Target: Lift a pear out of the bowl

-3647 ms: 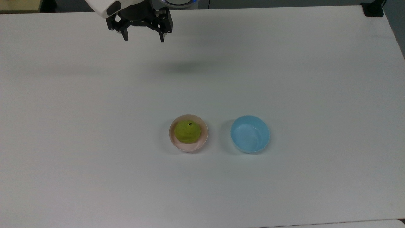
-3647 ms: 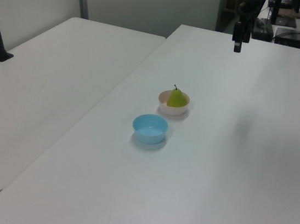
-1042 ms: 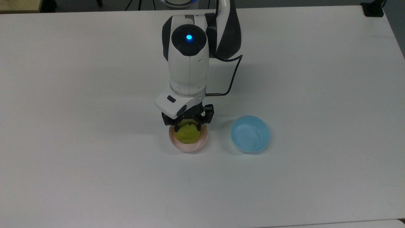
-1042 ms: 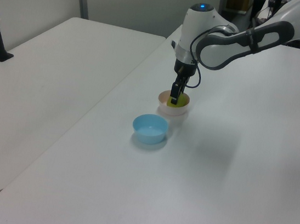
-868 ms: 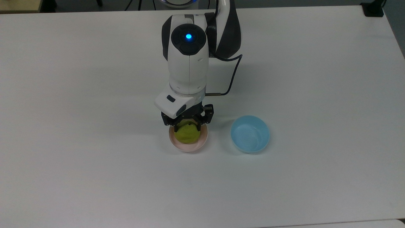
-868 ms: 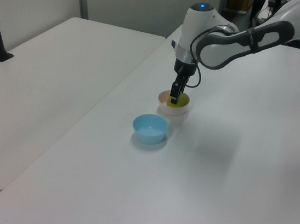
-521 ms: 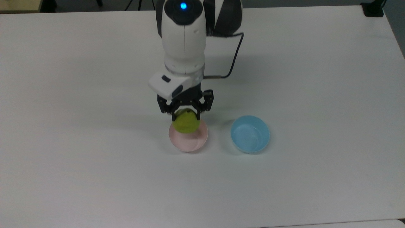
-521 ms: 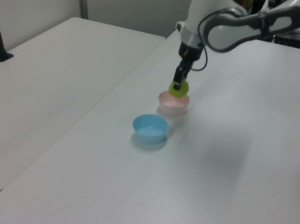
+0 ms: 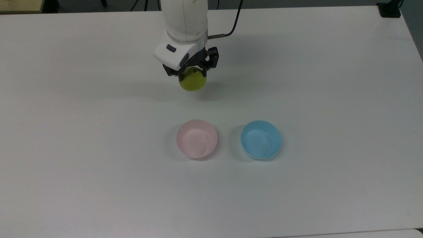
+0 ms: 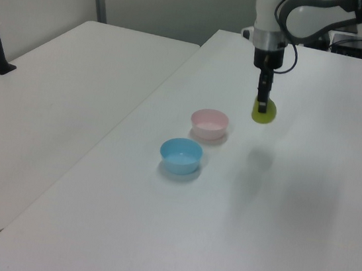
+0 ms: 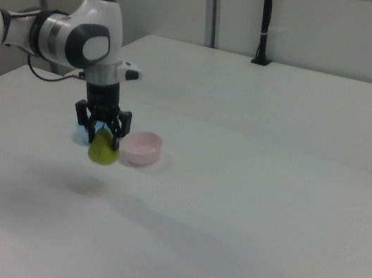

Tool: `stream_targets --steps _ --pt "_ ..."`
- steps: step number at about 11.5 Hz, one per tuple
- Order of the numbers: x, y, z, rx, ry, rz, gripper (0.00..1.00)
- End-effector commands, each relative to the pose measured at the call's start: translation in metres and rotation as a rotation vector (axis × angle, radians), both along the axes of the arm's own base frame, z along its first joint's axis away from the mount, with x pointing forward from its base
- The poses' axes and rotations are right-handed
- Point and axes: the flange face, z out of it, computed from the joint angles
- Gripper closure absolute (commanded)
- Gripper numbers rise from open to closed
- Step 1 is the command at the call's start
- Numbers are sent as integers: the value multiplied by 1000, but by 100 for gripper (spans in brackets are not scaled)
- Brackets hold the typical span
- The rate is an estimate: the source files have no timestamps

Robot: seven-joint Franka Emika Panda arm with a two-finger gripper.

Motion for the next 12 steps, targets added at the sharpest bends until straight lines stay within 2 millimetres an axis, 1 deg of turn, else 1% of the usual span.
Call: stream_targets --steps 1,2,3,4,5,6,7,8,9,10,11,12 --pt "-8 -3 -40 -13 96 40 69" --pt "-7 -3 -51 -18 114 42 67" --pt "-7 -3 -60 -23 129 42 59" --pt "-7 -4 -64 -33 135 46 47" --pt "-8 -3 -72 -41 145 47 42" --pt "-7 -2 -73 -42 143 43 34" --pt "-7 -2 -71 -42 142 41 6" --pt "-7 -2 -67 -41 139 41 0" --pt "-7 -2 -61 -40 131 38 0" --pt "-9 -4 -49 -39 121 25 0" --pt "-8 -6 -27 -38 116 7 0" --pt "-7 -9 -1 -37 119 -6 0"
